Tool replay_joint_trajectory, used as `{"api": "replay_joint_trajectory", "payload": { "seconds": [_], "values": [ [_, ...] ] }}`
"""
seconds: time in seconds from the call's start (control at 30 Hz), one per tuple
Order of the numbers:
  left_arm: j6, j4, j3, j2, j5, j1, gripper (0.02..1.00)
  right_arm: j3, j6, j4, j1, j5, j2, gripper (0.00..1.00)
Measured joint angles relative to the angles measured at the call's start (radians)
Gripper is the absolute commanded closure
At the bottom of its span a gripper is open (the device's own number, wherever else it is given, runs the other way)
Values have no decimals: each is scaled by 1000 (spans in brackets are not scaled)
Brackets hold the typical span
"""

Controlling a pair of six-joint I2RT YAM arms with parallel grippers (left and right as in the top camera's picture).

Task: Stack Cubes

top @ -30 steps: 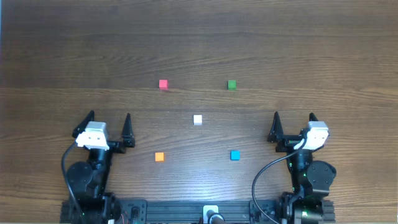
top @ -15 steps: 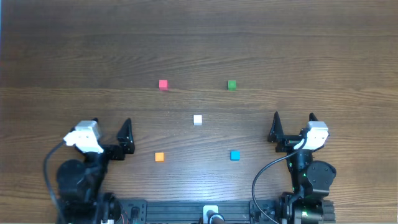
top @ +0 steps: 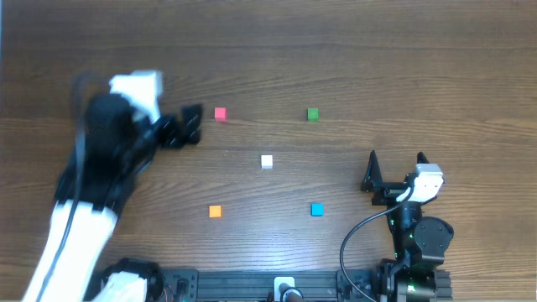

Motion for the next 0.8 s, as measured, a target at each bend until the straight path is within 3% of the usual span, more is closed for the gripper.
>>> {"api": "replay_joint_trajectory", "payload": {
  "seconds": [0.4, 0.8],
  "values": [
    [-27, -21, 263, 675, -81, -120, 53, 0, 0, 0, 0, 0, 0, 7],
    [-30, -13, 276, 806, -153, -125, 91, 0, 0, 0, 0, 0, 0, 7]
  ]
}}
